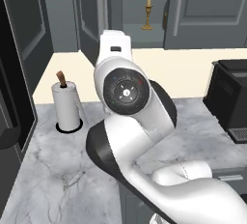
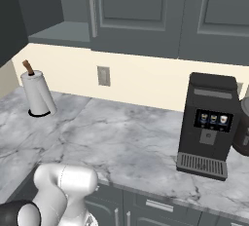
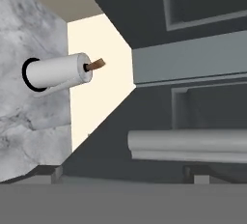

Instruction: Pick the jar and candle from the dining table and place them in the open cabinet. Close the cabinet after placing the objects.

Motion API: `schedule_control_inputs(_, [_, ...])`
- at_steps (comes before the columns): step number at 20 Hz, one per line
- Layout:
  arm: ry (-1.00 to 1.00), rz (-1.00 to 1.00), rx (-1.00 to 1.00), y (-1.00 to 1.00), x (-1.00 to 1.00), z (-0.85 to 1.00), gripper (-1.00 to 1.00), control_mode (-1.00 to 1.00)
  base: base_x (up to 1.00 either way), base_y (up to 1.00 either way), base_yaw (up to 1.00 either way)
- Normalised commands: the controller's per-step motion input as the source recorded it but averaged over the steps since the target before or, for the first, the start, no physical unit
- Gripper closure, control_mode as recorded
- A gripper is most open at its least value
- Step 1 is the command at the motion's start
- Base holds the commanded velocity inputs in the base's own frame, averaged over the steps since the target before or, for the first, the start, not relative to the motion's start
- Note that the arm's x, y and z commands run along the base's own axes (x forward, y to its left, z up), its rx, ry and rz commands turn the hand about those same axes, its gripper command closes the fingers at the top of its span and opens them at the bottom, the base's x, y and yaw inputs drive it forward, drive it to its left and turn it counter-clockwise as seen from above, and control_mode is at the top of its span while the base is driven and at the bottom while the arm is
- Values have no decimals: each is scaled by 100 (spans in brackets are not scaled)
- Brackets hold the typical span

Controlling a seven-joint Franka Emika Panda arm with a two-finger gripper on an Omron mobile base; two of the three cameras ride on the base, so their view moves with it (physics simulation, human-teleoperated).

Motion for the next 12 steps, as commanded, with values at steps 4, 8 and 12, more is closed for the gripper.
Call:
schedule_control_inputs(4, [-1,-3,-1,-30,8,0,-100,-100,0,0,0])
schedule_control_inputs(8, [-1,-2,0,-39,21,0,-100,-100,0,0,0])
schedule_control_inputs(12, [0,-2,0,-38,28,0,-100,-100,0,0,0])
